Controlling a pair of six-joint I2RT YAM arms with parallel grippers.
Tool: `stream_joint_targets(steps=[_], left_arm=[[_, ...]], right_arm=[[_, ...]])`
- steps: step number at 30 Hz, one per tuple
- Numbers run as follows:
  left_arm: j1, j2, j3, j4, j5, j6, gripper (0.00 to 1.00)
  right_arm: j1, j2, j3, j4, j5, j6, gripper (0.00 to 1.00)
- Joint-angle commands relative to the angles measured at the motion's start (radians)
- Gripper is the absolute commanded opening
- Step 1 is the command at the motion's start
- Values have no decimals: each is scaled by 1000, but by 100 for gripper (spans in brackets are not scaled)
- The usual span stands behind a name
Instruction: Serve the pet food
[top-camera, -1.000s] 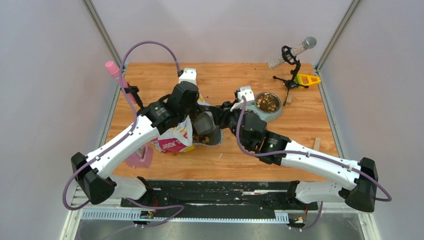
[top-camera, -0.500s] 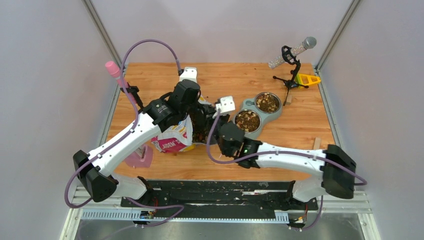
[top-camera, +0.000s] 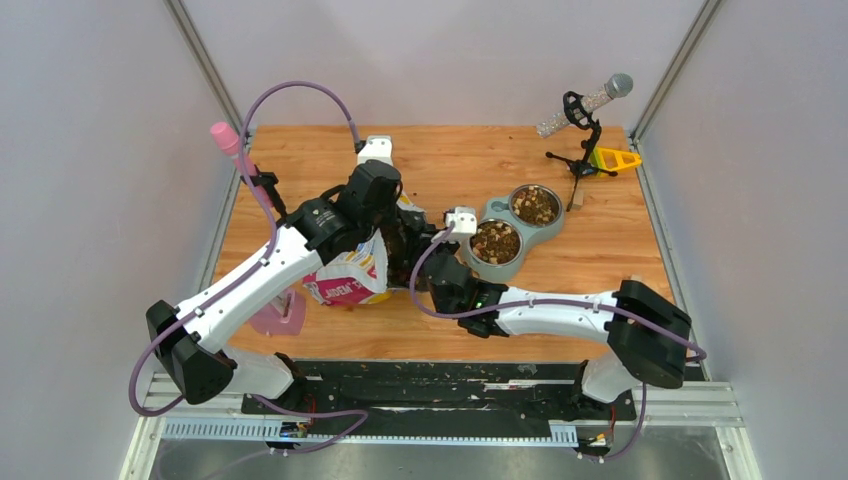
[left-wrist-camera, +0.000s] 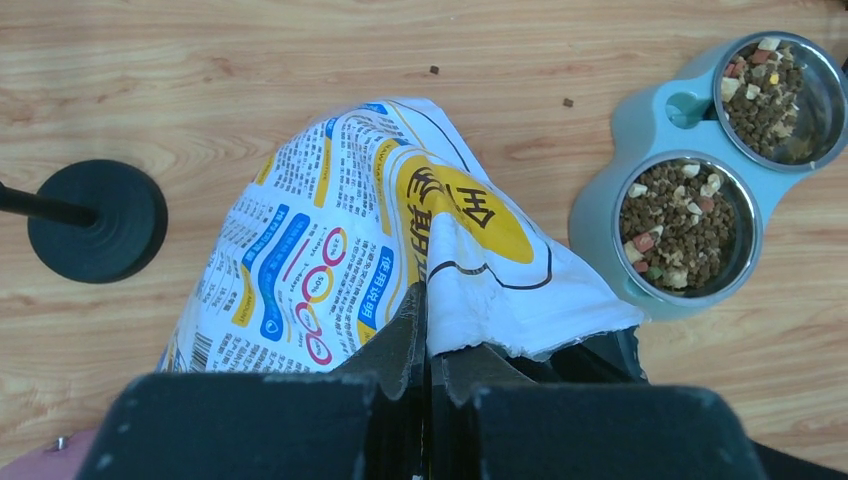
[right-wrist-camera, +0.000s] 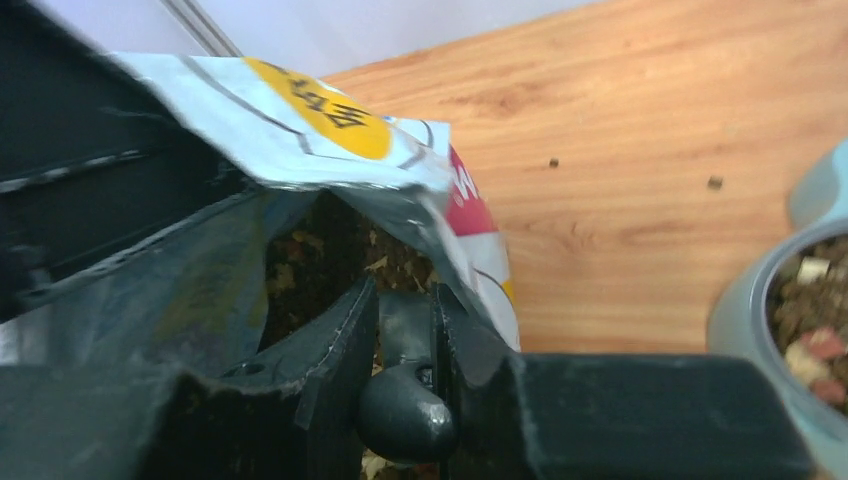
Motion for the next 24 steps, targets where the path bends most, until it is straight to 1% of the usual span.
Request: stream_joint_targets(steps=[1,3,5,9,11,13,16,20,24], left_arm=[[-3,-45,75,75,7,-53,0],[-4,-41,77,76,19,-57,0],[-4,-38,76,75,28,-62,0],[-4,-38,71,78,39,-68,0],[-4,-39,68,80,44,-66,0],[-4,-42,63,85,46,-64,0],[-4,-44,61,88,47,-60,0],[-4,-54,45,99,46,-58,0],[-4,-60,38,105,42,-53,0]], right_arm=[[-20,-86,-56,-252,-52,499,0],[-38,-136,-69,-312,-89,628,0],[-66,-184,-93,-330,-160,726,0],[-170,-239,-150,-324,-417,920,0],[-205,-254,-195,-274,-506,985,0],[-210,-264,-239,-193,-514,1019,0],[-214,-290,-268,-173,-496,1081,0],[-217,-354,-307,-169,-412,1150,0],[-217,-428,-349,-133,-315,1134,0]])
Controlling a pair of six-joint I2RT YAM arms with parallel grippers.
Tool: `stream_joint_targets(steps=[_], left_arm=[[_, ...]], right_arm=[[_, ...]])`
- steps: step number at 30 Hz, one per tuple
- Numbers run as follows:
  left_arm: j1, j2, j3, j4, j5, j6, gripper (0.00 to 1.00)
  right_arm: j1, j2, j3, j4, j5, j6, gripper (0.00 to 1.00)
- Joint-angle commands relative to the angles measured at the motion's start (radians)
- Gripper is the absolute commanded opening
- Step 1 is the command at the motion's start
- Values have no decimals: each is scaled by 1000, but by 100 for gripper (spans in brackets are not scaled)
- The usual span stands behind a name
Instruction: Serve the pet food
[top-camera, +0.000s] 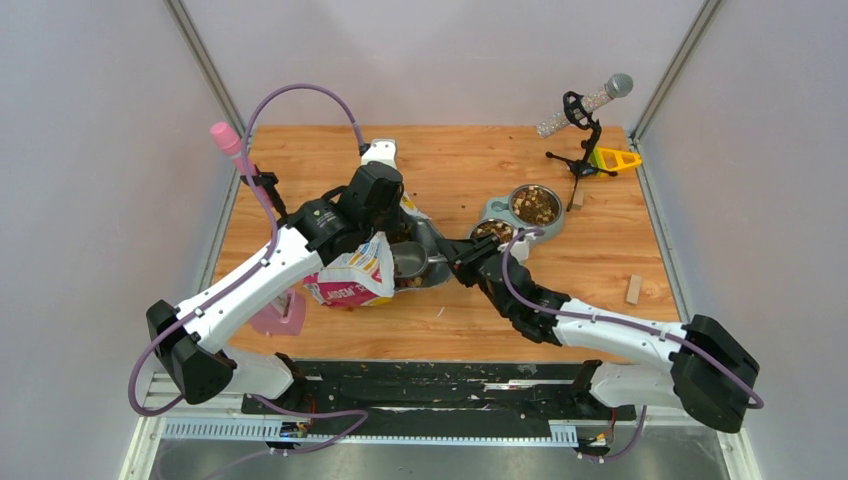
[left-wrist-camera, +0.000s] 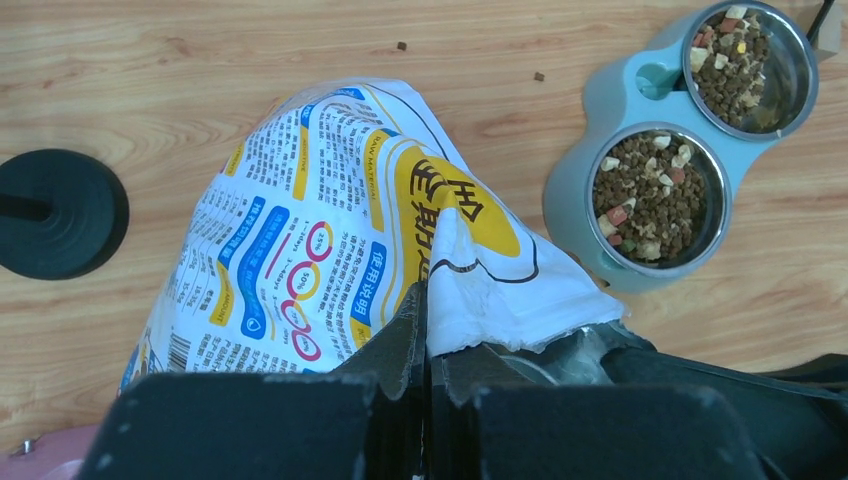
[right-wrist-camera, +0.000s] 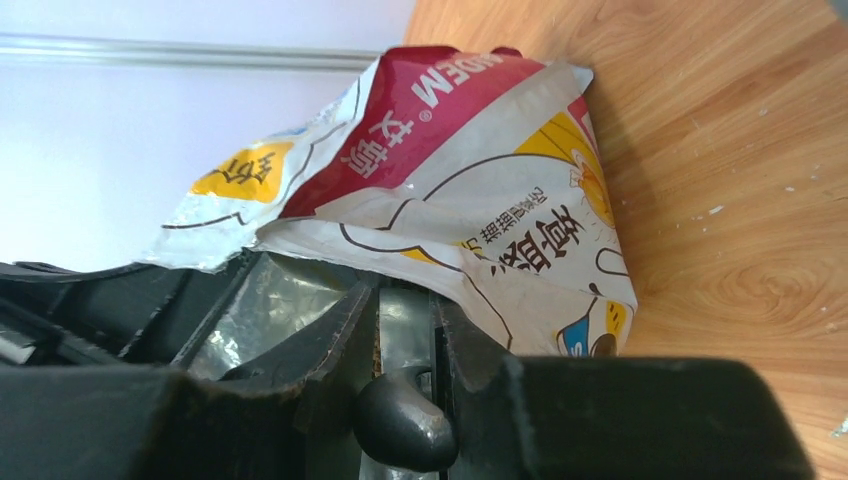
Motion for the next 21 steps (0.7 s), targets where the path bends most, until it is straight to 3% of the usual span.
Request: stream_joint_targets(steps=[1,14,21], left_arm=[[0,-60,38,120,-25,-24,0],[0,-79,16,140,-8,-8,0],[0,-82,19,144,-7,-3,0]], right_arm=[[-5,-94,-39,82,127,74,0],[-5,-262,-121,104,303,87,0],[-5,-319,-157,91,293,85,0]])
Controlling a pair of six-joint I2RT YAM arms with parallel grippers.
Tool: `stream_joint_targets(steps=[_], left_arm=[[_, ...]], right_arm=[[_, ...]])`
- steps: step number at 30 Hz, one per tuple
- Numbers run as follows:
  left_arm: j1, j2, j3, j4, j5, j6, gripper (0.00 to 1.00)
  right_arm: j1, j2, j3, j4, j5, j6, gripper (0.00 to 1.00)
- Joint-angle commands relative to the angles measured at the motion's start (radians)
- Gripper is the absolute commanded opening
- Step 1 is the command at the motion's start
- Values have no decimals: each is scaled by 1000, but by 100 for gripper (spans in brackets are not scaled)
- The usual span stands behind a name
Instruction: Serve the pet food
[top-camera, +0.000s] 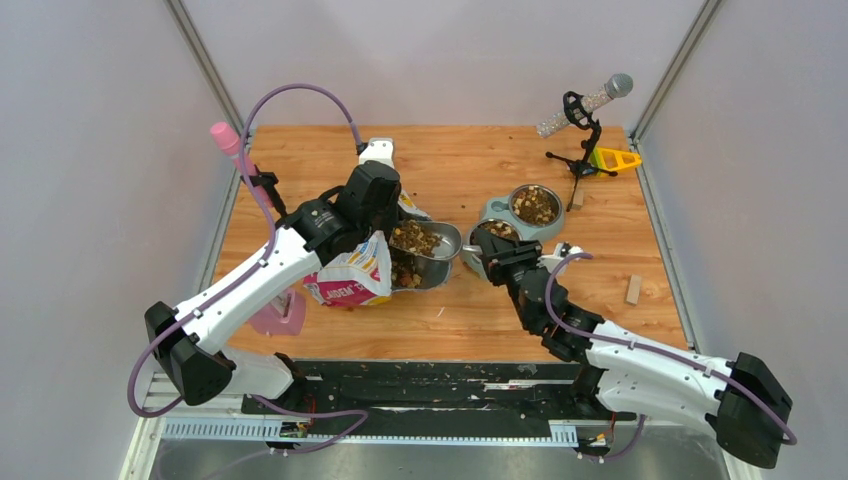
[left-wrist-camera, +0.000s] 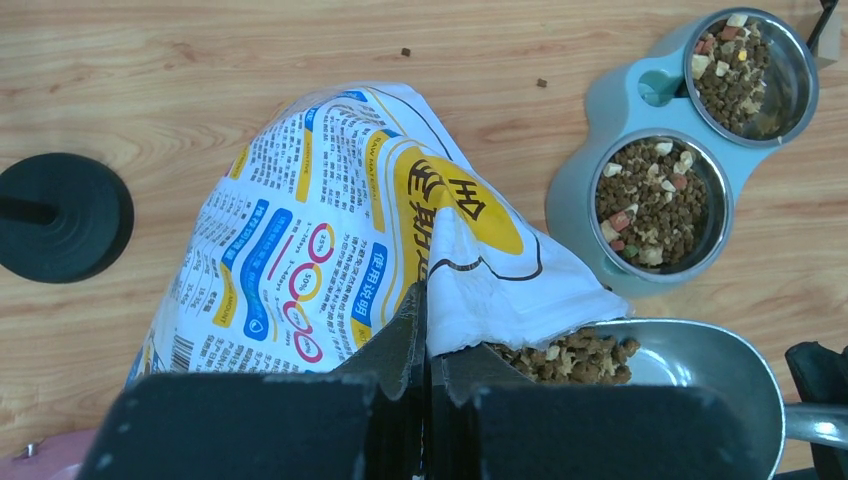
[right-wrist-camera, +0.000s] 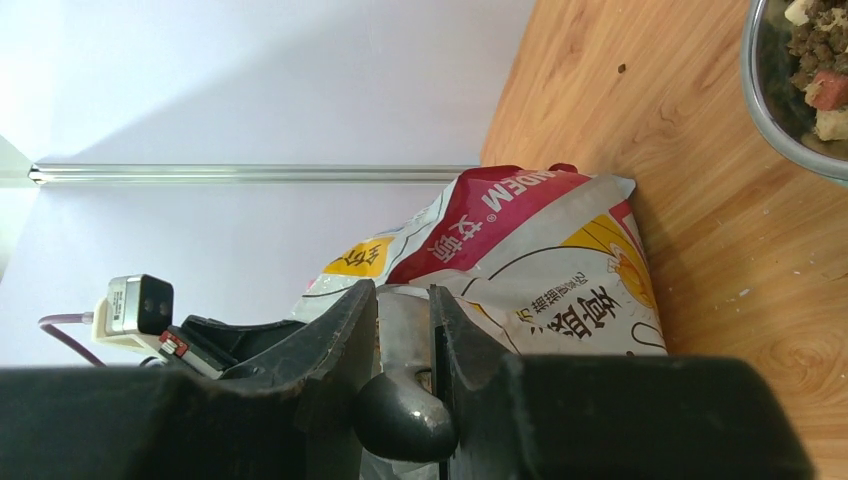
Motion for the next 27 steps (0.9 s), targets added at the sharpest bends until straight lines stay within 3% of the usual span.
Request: stream_joint_targets(steps=[1,17,27], left_arm=[[-2,-74,29,131,-7,-10,0],[-3,-63,52,116,-61,4,0],[-2,-45,53,109,-72,4,0]], right_arm=[[-3,-42,-21,53,56,73,0],[-4,-216,-101,66,-25,6,0],[-3,-338,-95,-12,-30,-10,0]])
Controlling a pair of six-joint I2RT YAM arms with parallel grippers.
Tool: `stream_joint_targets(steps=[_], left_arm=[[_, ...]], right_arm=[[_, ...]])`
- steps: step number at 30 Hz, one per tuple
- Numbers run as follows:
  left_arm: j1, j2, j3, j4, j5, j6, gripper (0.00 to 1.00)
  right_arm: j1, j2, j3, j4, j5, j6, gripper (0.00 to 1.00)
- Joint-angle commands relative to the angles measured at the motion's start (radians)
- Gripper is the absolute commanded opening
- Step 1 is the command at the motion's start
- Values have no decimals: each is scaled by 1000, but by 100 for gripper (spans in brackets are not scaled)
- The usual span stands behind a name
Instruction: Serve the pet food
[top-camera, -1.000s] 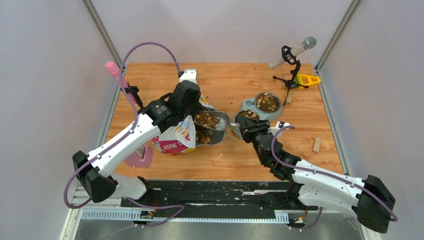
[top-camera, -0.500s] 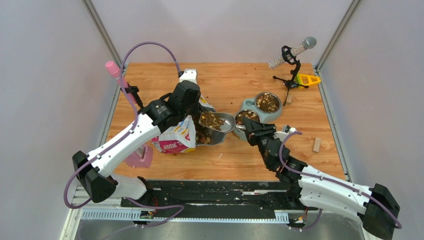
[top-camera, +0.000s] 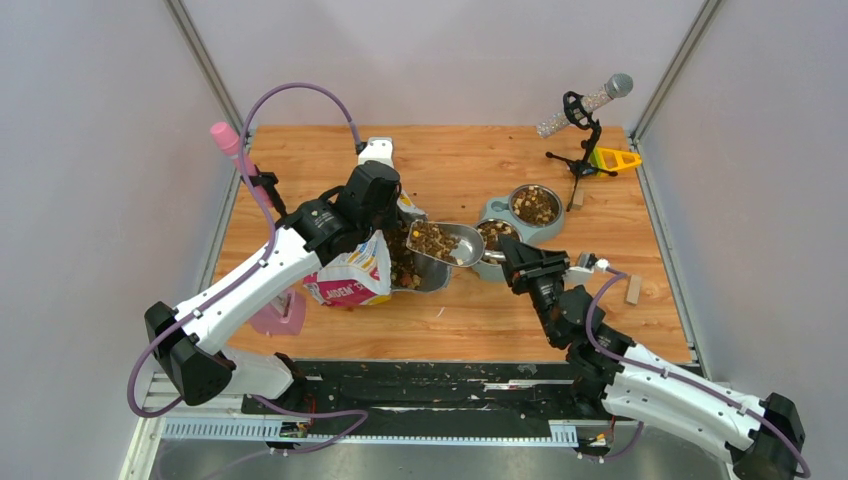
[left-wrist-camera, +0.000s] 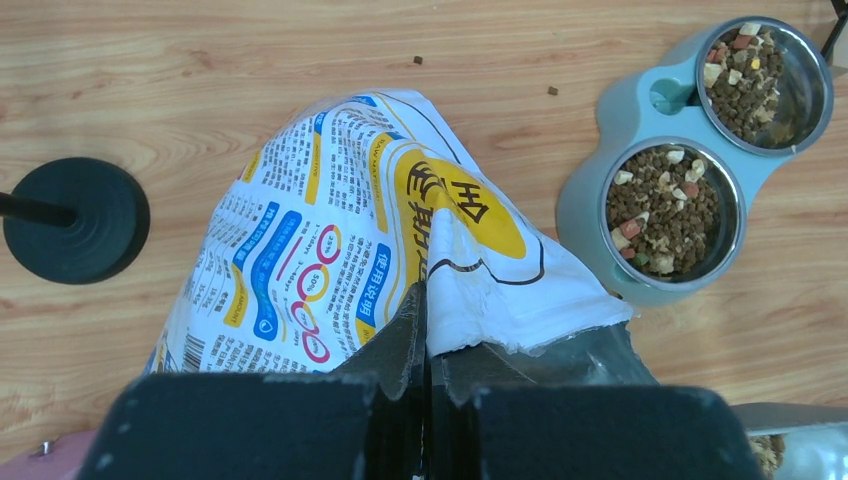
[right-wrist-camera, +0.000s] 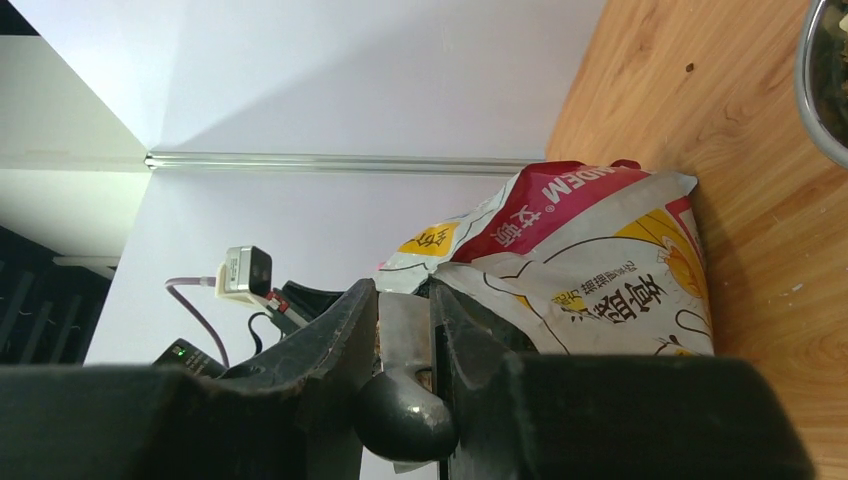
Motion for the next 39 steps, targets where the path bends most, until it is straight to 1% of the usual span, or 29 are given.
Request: stream_joint_targets(steps=[1,7,15,24,29,32,36,39], left_arm=[[-2,-44,52,105,-47,-5,0],[-2,-26,48,90,-37,-11,0],[-2,-37,52,95,-35,-8,0],[-2,-36,49,93,-32,-8,0],[-2,-45,45,90,-28,-7,0],[-2,-61,37,92,-29,-8,0],[-2,-80,20,102,-30,-8,0],[-2,-83,20,101,-32,-4,0]], right_arm=[[-3,-54,18,7,-3,14,0],[-3,-95,50,-75,45,7,0],[-3,-137,77,-107,144,-46,0],[-26,-101,113,-130,277,-69,0],[-125,-40,144,-138,291,-79,0],[-235,13,159,-153,249,-71,0],[-350,67,160,-157,256,-39,0],[-444,104,155,-157,230,-25,0]])
